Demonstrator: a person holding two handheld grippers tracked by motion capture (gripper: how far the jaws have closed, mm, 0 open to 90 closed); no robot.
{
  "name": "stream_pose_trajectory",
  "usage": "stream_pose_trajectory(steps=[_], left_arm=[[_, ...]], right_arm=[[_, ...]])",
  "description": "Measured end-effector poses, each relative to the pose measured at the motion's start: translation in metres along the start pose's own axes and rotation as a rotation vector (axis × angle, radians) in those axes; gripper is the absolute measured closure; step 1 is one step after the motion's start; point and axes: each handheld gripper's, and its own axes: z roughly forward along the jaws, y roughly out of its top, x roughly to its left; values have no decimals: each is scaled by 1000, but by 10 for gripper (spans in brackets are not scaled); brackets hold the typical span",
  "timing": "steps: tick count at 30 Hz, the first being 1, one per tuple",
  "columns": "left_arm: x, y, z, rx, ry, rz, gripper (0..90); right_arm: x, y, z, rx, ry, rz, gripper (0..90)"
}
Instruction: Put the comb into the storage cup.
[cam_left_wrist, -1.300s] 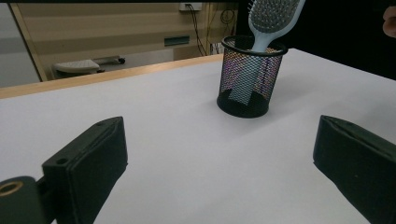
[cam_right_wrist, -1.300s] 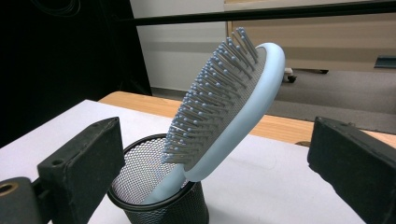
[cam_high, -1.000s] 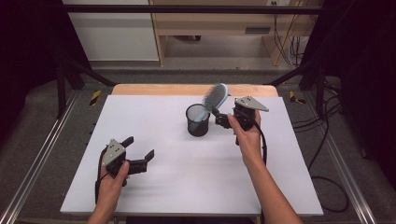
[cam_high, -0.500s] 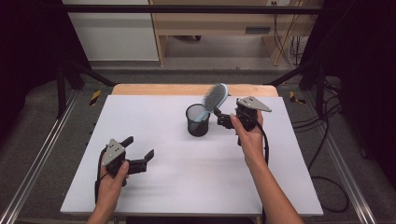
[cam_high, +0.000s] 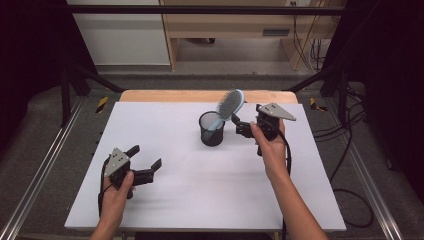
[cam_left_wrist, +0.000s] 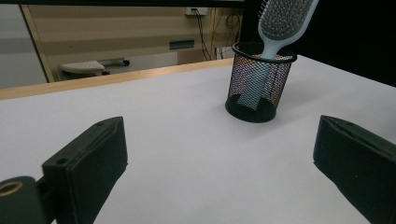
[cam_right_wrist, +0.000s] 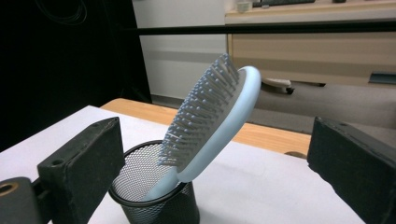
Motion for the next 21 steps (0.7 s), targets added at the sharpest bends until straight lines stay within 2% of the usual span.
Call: stream_pose_trajectory(steps=[3,5,7,13,17,21], left_arm=[[3,1,-2,-5,8,3,27],[5,2,-4,-2,29,33,25],[6,3,-6,-6,39,45,24],[12,6,-11,-16,47,21,23],[13,5,-20,-5,60,59,23],[16,4,-28,-10,61,42,22]], right_arm=[[-1,1,-3,-19,-9,-18,45],[-2,2,-6,-30,-18,-35,46],[-2,2,-8,-48,-38,-56,45],[-6,3,-14,-61,-39,-74,41],[-9,3,-20,-73,-38,-79,41],[-12,0,-26,-79,-46,-90,39]])
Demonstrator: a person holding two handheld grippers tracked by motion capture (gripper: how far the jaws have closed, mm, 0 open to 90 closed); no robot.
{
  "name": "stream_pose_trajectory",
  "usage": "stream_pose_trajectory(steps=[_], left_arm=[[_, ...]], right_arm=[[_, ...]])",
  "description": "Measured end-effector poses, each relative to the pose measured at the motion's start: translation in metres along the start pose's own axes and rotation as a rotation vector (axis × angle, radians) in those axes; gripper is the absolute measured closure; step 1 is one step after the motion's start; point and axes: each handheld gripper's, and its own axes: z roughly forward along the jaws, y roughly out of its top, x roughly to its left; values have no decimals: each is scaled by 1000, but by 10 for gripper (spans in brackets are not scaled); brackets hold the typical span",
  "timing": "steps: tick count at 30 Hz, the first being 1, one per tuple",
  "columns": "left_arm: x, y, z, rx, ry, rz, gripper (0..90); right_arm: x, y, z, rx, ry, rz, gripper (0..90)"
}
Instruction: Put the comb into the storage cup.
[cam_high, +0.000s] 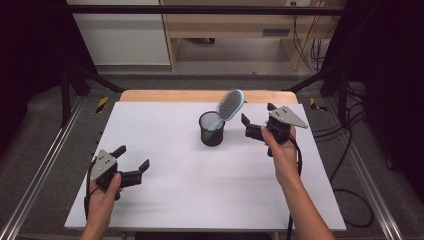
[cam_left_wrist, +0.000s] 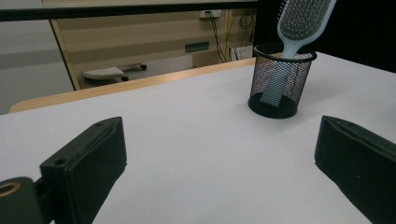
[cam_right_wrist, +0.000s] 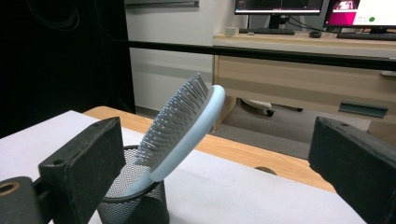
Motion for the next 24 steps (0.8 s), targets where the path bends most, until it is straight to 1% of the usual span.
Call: stream_pose_trajectory(steps=[3,5,11,13,16,19,24], left_arm=[[0,1,-3,-10,5,-6,22],[1,1,-3,-12,6,-10,22],[1,2,-4,-15,7,-13,22],[1,1,-5,-15,6,-13,22],[2,0,-8,-15,8,-13,22],[2,0,-11,-24,12,-17,22],[3,0,-11,-22,10,-23,22]], right_arm=[[-3,-3,-5,-3,-2,-4,38],[-5,-5,-9,-2,1,2,37],[-12,-8,-25,-12,9,-1,37],[-16,-10,-32,-16,6,-8,37],[-22,-12,-40,-22,-1,-4,36],[-28,-15,-48,-18,-8,-5,36],[-36,-20,-60,-8,-16,8,36]])
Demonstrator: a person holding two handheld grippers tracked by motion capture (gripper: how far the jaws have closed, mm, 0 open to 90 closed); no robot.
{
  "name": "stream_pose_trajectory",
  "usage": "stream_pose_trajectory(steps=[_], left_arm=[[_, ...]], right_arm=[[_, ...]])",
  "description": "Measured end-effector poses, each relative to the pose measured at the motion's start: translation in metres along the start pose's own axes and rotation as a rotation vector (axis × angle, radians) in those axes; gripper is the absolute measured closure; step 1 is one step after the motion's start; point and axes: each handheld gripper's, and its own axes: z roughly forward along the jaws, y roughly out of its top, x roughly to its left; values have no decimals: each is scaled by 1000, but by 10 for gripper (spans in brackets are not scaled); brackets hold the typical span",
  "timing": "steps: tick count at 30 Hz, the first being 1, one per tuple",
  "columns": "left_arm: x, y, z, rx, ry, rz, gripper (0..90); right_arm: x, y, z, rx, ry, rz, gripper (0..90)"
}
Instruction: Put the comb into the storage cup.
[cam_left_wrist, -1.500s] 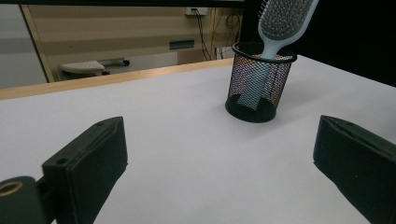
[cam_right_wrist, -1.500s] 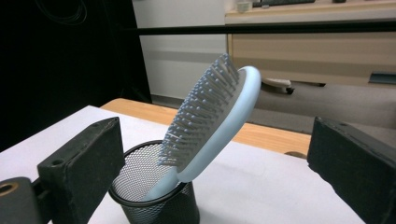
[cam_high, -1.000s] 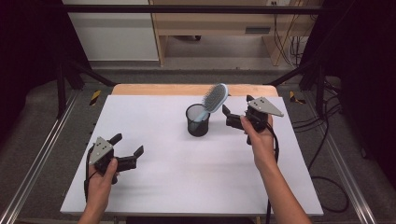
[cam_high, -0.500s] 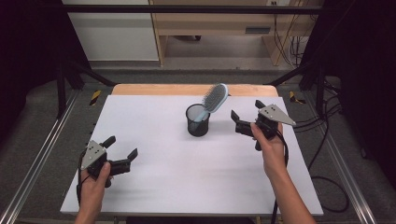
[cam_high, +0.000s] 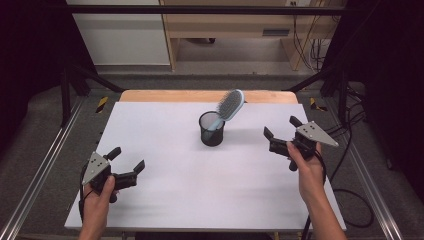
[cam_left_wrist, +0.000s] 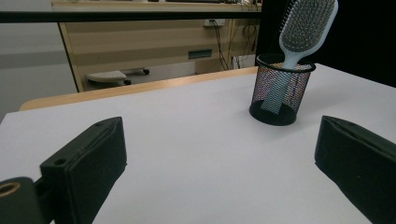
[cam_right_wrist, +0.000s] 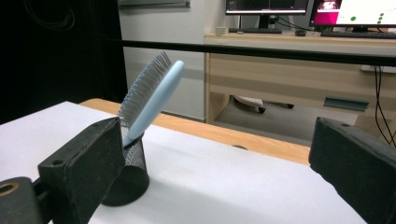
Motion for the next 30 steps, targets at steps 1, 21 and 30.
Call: stream_pose_trajectory(steps=[1,21,30], left_arm=[[0,0,0,0,0,-1,22],[9,-4,-11,-23,9,-28,21],[11,-4,-13,-35,12,-34,22]], right_arm=[[-2,-1,-2,1,-1,-3,36],[-18,-28,-39,9,-14,8,38],[-19,-46,-55,9,-6,0,37]])
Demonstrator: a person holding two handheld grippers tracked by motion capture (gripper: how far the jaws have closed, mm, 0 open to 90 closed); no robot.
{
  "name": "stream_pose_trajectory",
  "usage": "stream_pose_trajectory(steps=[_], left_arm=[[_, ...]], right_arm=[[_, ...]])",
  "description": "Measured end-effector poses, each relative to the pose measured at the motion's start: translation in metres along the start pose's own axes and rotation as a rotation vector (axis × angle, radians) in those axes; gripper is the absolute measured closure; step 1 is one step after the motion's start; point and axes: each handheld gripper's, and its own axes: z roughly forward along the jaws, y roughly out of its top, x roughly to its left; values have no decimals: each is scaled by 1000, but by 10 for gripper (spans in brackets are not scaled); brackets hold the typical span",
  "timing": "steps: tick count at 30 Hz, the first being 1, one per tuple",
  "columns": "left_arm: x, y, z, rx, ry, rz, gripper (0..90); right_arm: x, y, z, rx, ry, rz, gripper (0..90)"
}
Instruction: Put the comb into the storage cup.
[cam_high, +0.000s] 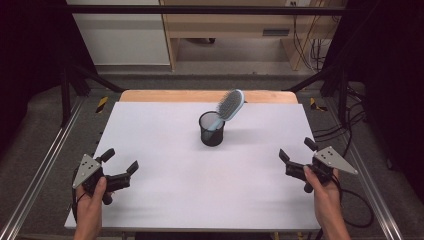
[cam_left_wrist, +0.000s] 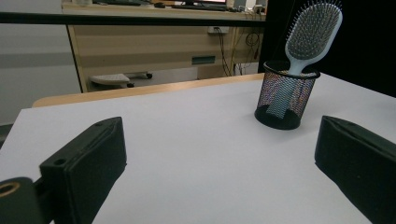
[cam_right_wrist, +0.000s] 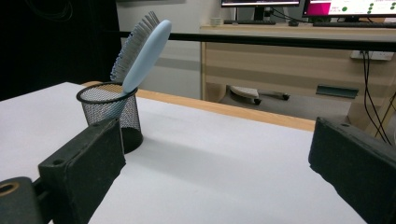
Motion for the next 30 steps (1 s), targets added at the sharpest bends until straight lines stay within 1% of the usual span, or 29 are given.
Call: stream_pose_trajectory(steps=[4,7,10,14,24,26,28,30], left_arm=[[0,0,-1,-6,5,1,22],[0,0,-1,-6,4,2,22],[0,-1,0,-9,0,-6,22],[-1,-1,0,-9,-3,-2,22],[-2,-1,0,-13,-24,1,22],[-2,-1,-2,-13,-27,0,26],[-4,-2,-6,-6,-39,9,24],[-5,-3,-10,-12,-41,11,24]], right_arm=[[0,-7,-4,0,-3,8,37],[0,-11,-5,1,-1,4,37],[0,-14,-6,3,6,2,37],[2,-18,-6,8,18,-3,37],[13,-31,-1,30,74,-7,36],[15,-32,0,36,86,-11,36],[18,-34,2,40,100,-15,36],[21,-35,3,43,117,-18,36]])
